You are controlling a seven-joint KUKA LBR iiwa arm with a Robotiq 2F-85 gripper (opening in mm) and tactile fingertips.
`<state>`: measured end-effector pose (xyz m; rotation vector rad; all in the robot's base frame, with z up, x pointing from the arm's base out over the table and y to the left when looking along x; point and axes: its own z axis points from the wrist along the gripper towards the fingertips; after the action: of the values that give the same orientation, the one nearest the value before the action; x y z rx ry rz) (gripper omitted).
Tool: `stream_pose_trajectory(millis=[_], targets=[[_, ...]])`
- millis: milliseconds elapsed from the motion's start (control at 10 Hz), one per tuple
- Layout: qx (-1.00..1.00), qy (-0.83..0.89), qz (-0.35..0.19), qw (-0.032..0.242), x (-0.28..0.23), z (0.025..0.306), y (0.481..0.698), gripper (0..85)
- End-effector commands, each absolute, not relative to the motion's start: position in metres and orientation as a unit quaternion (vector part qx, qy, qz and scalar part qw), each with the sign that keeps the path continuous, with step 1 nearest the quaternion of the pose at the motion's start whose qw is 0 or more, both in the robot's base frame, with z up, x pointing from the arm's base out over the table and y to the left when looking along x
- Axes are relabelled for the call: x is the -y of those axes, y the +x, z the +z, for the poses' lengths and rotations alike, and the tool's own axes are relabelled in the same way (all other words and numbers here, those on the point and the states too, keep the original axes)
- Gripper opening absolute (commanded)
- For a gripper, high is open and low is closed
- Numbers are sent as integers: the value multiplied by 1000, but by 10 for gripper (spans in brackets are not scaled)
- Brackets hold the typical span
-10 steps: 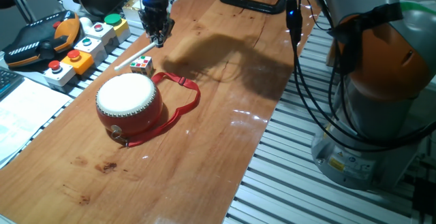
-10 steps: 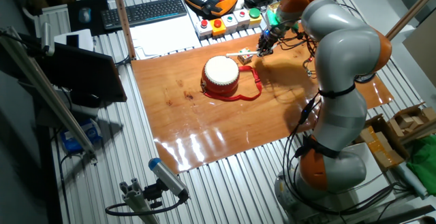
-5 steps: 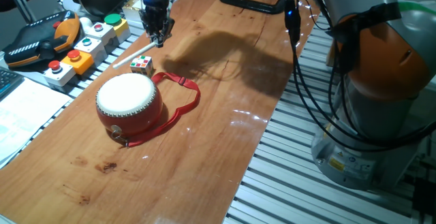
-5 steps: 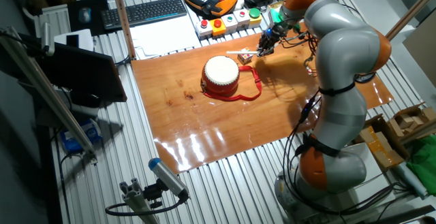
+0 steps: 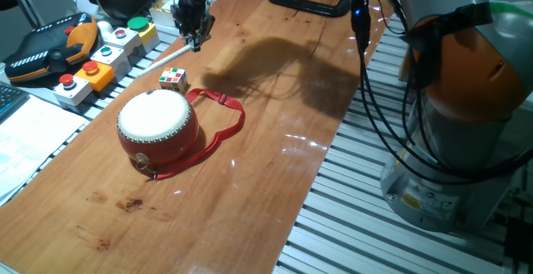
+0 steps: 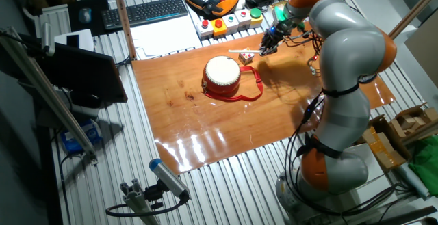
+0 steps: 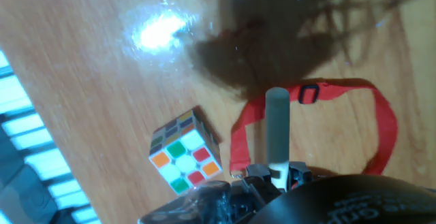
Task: Play the drum
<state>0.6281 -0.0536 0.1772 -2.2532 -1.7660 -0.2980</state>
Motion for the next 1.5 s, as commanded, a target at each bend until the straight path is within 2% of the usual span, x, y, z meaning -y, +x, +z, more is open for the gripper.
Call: stream_pose_trajectory(millis=[0,100,700,1400], targets=[[622,-768,-100,118,54,183,622,7],[637,-757,-98,102,53,186,618,7],[683,-721,-96,67,34,185,610,7],[667,-736,-94,65,7,170,609,7]])
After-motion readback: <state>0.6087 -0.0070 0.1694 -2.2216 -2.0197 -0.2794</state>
